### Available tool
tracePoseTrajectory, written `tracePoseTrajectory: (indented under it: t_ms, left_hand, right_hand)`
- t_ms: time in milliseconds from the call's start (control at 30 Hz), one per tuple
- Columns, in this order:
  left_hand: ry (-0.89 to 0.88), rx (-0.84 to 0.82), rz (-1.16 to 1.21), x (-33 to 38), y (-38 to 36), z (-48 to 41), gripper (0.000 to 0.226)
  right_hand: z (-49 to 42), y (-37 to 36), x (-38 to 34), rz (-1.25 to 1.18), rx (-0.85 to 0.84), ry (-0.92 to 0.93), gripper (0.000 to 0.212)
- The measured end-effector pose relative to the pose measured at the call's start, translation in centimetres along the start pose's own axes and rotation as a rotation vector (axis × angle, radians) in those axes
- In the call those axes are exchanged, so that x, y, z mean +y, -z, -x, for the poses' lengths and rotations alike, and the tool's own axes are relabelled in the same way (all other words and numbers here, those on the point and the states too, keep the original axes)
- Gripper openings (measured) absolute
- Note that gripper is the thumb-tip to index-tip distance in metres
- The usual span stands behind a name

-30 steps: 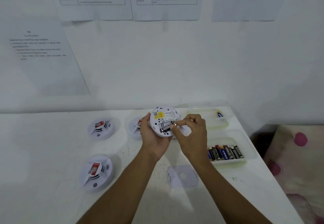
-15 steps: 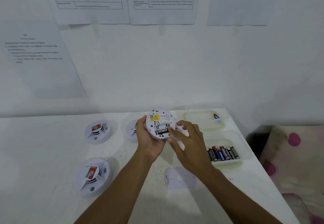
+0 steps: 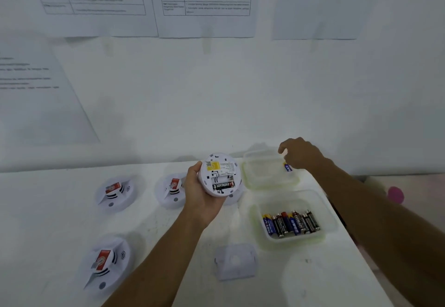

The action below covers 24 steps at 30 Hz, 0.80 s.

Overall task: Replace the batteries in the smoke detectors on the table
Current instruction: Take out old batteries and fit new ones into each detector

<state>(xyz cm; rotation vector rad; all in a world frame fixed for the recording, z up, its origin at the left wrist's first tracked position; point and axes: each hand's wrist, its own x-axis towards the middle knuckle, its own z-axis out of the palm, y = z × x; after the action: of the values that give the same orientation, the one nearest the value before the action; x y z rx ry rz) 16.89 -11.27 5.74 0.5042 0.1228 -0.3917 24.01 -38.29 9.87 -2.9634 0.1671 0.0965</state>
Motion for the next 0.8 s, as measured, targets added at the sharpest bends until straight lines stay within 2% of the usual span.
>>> tracePoseTrajectory:
  t_ms: [100,167,367,567,800]
  left_hand:
    - [0.010,0.009,-0.006,0.1,0.1,-0.5,0.046]
    - [0.011,0.016,-0.015,0.2,0.3,-0.6,0.045]
    - [0.020,-0.002,-0.002,0.7,0.6,-0.3,0.043]
    - [0.043,0.036,0.019,0.6,1.1,-0.5,0.045]
    - [0.013,0.081,0.050,1.3,2.0,-0.3,0.047]
  right_hand:
    - [-0.5,-0.5,-0.7,0.233,-0.018,0.037,0.040]
    - [-0.9,-1.0,-0.9,0.263,-0.021,0.040,0.039]
    - [-1.6,-1.3,-0.9,-0.098,-0.033,-0.023,0.025]
    - [-1.4,-2.7,-2.6,-0.152,-0.137,0.019,0.032]
    - [-1.7,-3.7,-4.2,-0.177,-0.107,0.060,0.023]
